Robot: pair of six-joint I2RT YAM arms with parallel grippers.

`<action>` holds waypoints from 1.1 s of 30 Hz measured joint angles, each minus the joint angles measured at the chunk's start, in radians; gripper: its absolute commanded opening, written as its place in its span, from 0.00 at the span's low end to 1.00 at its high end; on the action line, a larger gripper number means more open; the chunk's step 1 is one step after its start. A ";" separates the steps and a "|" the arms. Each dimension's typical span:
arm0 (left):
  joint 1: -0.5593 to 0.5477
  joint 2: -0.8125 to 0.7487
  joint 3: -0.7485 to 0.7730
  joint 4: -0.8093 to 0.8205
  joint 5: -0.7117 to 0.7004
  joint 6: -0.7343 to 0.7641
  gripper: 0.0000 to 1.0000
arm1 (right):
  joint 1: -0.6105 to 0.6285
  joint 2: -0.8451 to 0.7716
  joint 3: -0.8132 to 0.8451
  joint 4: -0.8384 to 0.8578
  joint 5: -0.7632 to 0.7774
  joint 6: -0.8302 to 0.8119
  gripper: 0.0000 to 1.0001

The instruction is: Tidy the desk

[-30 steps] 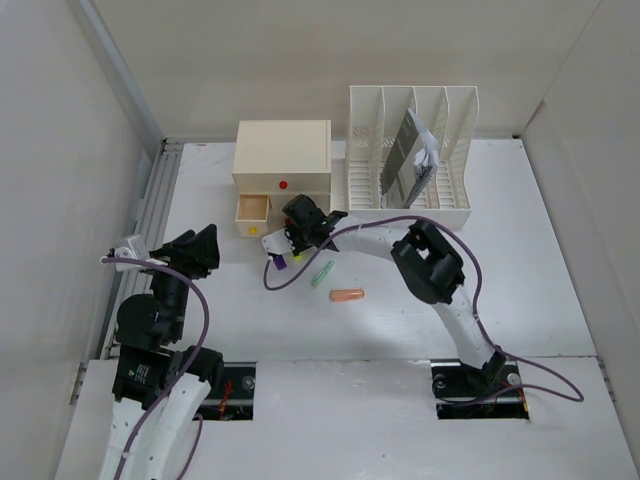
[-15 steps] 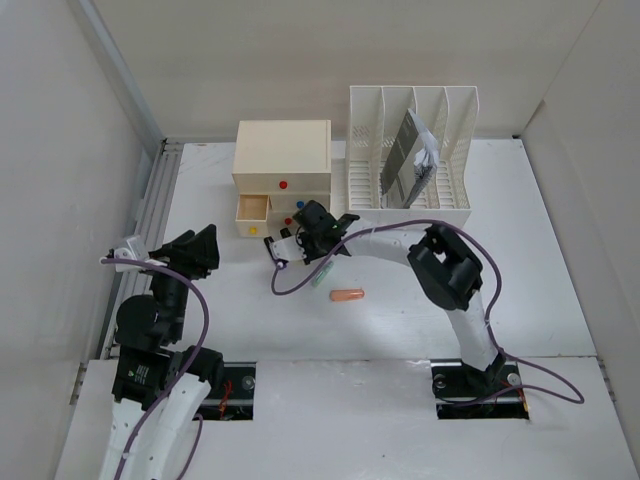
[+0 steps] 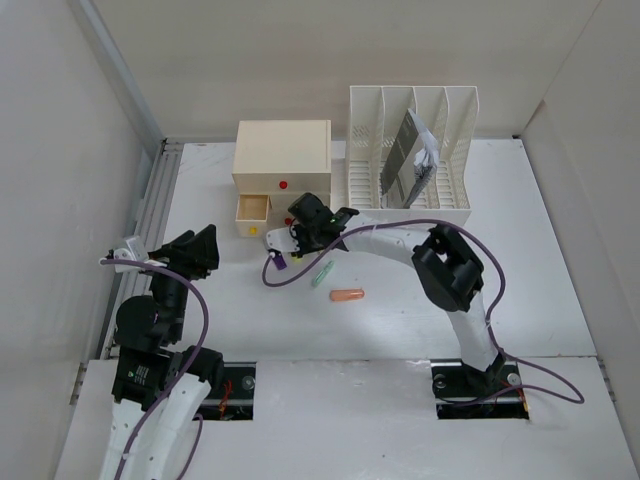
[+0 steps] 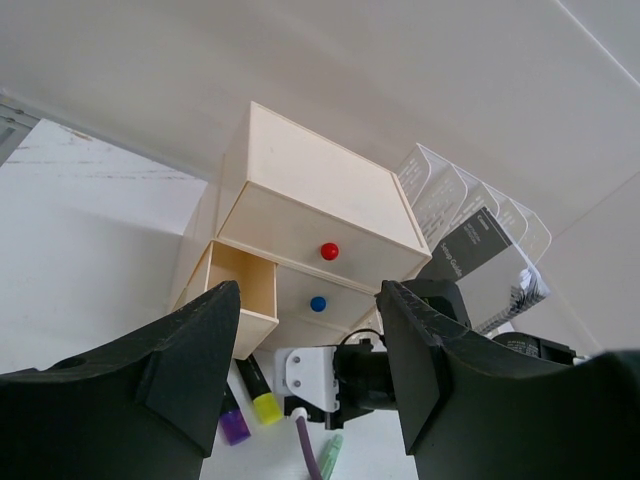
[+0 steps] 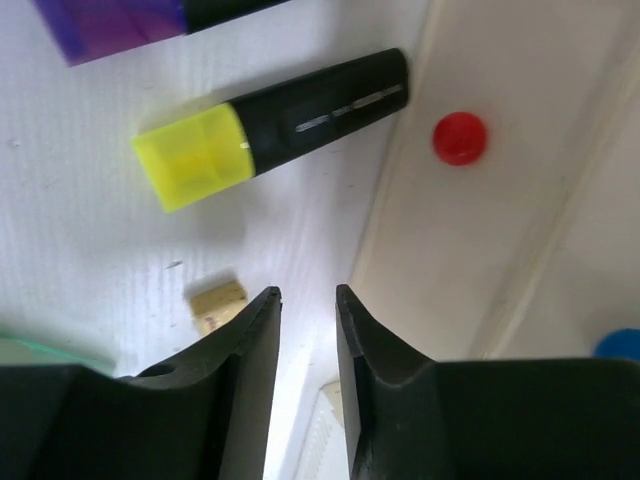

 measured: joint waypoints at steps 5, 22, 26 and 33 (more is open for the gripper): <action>0.000 0.000 0.000 0.000 0.000 0.000 0.56 | 0.000 0.000 0.000 -0.082 -0.044 -0.010 0.40; 0.000 -0.008 0.000 0.000 0.000 0.000 0.57 | -0.113 0.000 0.042 -0.249 -0.220 -0.073 0.47; 0.000 -0.008 0.000 0.000 0.000 -0.002 0.57 | -0.130 0.014 0.071 -0.261 -0.240 -0.073 0.47; 0.000 -0.008 0.000 0.000 0.000 -0.002 0.57 | -0.140 0.045 0.111 -0.290 -0.288 -0.088 0.47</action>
